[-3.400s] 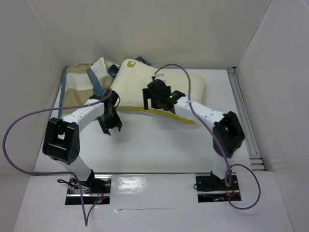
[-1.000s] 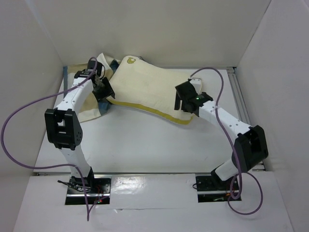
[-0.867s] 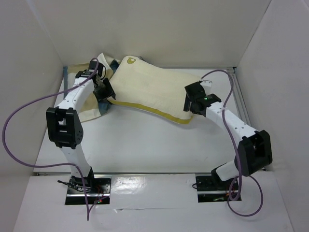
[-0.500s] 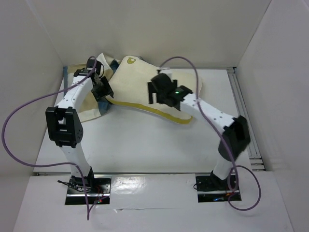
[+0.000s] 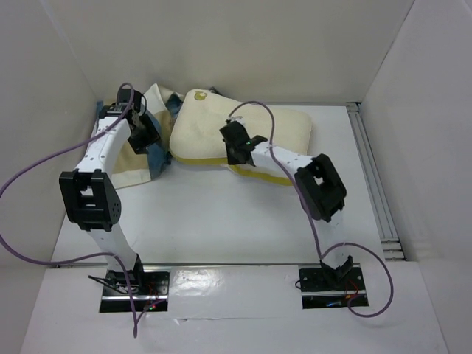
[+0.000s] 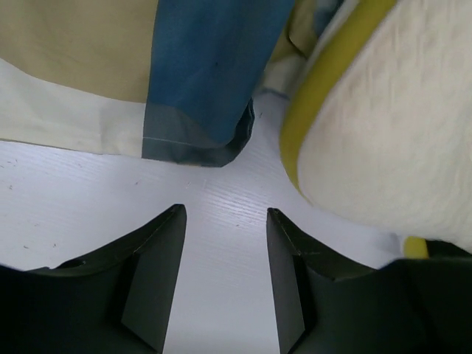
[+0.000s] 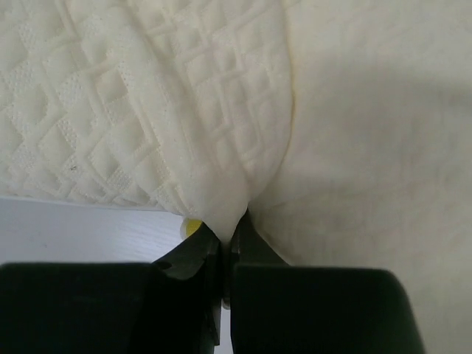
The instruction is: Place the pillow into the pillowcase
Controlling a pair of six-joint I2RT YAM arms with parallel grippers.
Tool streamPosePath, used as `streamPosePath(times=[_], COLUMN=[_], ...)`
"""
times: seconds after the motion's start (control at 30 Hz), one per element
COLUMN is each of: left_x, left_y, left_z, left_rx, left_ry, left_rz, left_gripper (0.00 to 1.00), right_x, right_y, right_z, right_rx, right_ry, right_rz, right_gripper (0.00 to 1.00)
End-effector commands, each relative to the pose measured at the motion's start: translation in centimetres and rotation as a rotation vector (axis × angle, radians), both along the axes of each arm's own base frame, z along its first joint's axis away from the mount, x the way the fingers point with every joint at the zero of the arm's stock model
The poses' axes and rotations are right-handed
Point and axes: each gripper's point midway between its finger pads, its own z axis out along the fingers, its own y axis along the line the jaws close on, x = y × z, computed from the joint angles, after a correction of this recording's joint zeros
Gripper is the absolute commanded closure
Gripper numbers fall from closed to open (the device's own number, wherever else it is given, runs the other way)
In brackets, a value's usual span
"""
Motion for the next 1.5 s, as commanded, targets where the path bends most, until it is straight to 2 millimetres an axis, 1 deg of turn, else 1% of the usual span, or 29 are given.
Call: streamPosePath(times=[0.0,0.07,0.1,0.17,0.2,0.23,0.3,0.33,0.37,0.43,0.5,0.53,0.6,0.63,0.67,0.73,0.83,0.87,0.9,0.97,1.0,1.07,1.13,1.2,1.23,1.33,1.4,1.43,1.47], left_x=[-0.9,-1.1,-1.3,-1.2,-1.3,-1.2,-1.5,-1.5,-1.5,-1.8,-1.8,-1.8,-1.8,-1.6,-1.7,-1.6,-2.2,-2.5,-2.8,-3.7,-4.0,-5.5,-5.9,-6.9,-7.2,-7.9,-8.3,-8.4,-8.7], left_y=[0.4,0.8,0.8,0.8,0.7,0.5,0.4,0.4,0.4,0.4,0.5,0.5,-0.2,-1.3,-2.0,-3.7,-6.6,-7.1,-7.2,-7.3,-6.9,-6.3,-6.1,-5.9,-5.8,-5.7,-5.6,-5.6,-5.6], left_z=[-0.7,-2.0,-2.3,-3.6,-3.8,-4.3,-5.2,-5.7,-6.0,-6.1,-5.5,-5.1,-4.7,-4.3,-4.0,-3.7,-4.0,-4.3,-4.9,-5.9,-6.4,-6.9,-7.3,-8.5,-8.8,-10.2,-11.2,-11.5,-11.8], left_rx=[0.018,0.017,0.017,0.016,0.012,0.003,-0.006,-0.007,-0.003,-0.004,0.002,0.002,-0.015,-0.024,-0.023,-0.027,-0.012,-0.015,-0.002,0.006,0.027,0.046,0.053,0.056,0.057,0.062,0.062,0.062,0.064], left_ry=[0.031,0.066,0.075,0.101,0.103,0.116,0.141,0.153,0.162,0.173,0.158,0.147,0.136,0.127,0.118,0.109,0.118,0.128,0.152,0.194,0.207,0.231,0.213,0.238,0.248,0.285,0.292,0.292,0.301], left_rz=[-0.009,0.0,0.0,0.0,-0.012,-0.016,-0.02,-0.02,-0.029,-0.029,-0.016,-0.016,-0.025,-0.052,-0.069,-0.096,-0.144,-0.148,-0.142,-0.134,-0.126,-0.108,-0.104,-0.105,-0.105,-0.105,-0.105,-0.105,-0.105], left_gripper=[0.4,0.4,0.4,0.4,0.4,0.4,0.4,0.4,0.4,0.4,0.4,0.4,0.41,0.41,0.41,0.41,0.41,0.41,0.41,0.41,0.41,0.41,0.41,0.41,0.41,0.41,0.42,0.42,0.42], right_x=[-2.6,-4.3,-6.3,-8.4,-10.1,-11.3,-13.1,-13.9,-14.6,-15.7,-16.7,-16.1,-15.4,-14.4,-13.5,-11.9,-8.7,-7.7,-7.2,-6.3,-6.5,-7.2,-7.1,-7.5,-7.0,-5.8,-5.8,-5.5,-5.2], right_y=[-6.1,-7.8,-9.5,-10.9,-12.3,-12.7,-13.9,-14.2,-14.1,-13.9,-14.5,-14.5,-14.4,-13.9,-13.7,-11.7,-6.9,-4.8,-2.6,0.4,2.0,4.3,5.9,6.1,5.8,3.2,1.3,0.1,-0.3], right_z=[1.2,1.7,2.0,2.2,1.1,2.5,2.0,2.7,3.2,3.9,4.9,7.2,9.3,11.8,12.0,13.0,12.8,14.3,12.0,12.6,10.4,8.9,6.5,3.8,2.4,2.9,4.2,8.3,10.3], right_rx=[-0.037,-0.03,-0.041,-0.049,-0.077,-0.063,-0.057,-0.044,-0.035,-0.042,-0.069,-0.049,-0.029,-0.002,-0.003,0.021,0.072,0.127,0.11,0.134,0.108,0.148,0.189,0.176,0.168,0.133,0.143,0.195,0.234], right_ry=[0.01,0.001,0.002,0.011,0.042,0.024,0.045,0.046,0.046,0.046,0.022,-0.049,-0.097,-0.148,-0.148,-0.159,-0.127,-0.134,-0.092,-0.101,-0.067,-0.017,0.02,0.074,0.093,0.07,0.028,-0.055,-0.105], right_rz=[-0.082,-0.091,-0.098,-0.098,-0.11,-0.102,-0.124,-0.116,-0.1,-0.085,-0.09,-0.109,-0.127,-0.127,-0.141,-0.092,-0.006,0.031,0.066,0.105,0.13,0.189,0.215,0.218,0.198,0.117,0.103,0.095,0.1], right_gripper=[1.0,1.0,1.0,1.0,1.0,1.0,1.0,1.0,0.89,0.36,0.08,0.01,0.01,0.01,0.01,0.01,0.0,0.0,0.0,0.0,0.0,0.0,0.0,0.01,0.14,1.0,1.0,1.0,1.0])
